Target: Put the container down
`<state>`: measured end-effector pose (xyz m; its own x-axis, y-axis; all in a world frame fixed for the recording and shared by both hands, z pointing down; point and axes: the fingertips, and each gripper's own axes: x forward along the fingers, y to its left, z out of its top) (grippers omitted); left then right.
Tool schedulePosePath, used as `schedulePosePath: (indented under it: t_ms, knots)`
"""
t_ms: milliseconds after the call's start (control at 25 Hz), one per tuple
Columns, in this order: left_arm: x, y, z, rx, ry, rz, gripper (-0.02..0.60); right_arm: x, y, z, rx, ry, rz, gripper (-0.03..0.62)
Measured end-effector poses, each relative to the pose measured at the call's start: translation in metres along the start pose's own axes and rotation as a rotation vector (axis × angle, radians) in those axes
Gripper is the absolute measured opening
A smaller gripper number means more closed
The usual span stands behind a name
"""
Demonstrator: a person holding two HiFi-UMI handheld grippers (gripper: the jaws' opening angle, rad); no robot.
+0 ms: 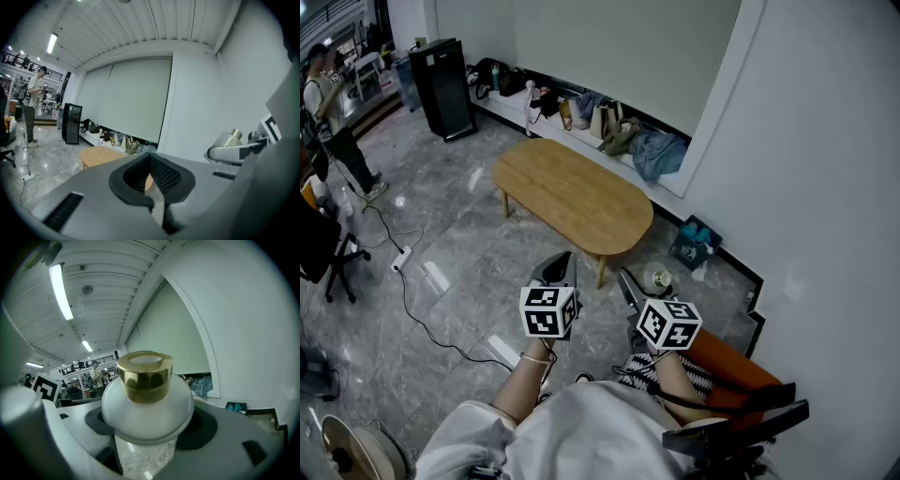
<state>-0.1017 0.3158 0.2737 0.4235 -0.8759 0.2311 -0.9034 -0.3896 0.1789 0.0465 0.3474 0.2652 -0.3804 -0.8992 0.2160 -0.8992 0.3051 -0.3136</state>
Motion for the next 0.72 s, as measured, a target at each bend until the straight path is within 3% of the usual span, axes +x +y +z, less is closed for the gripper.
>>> schedulePosePath:
  t_ms: [440, 720]
  knots:
    - [0.009, 0.001, -0.002, -0.006, 0.004, 0.004, 0.008, 0.007, -0.005, 0.001, 0.026, 0.005, 0.014, 0.341]
    - [0.025, 0.013, -0.004, -0.019, 0.017, 0.033, 0.008, 0.022, -0.011, 0.001, -0.045, 0.04, 0.017, 0.341]
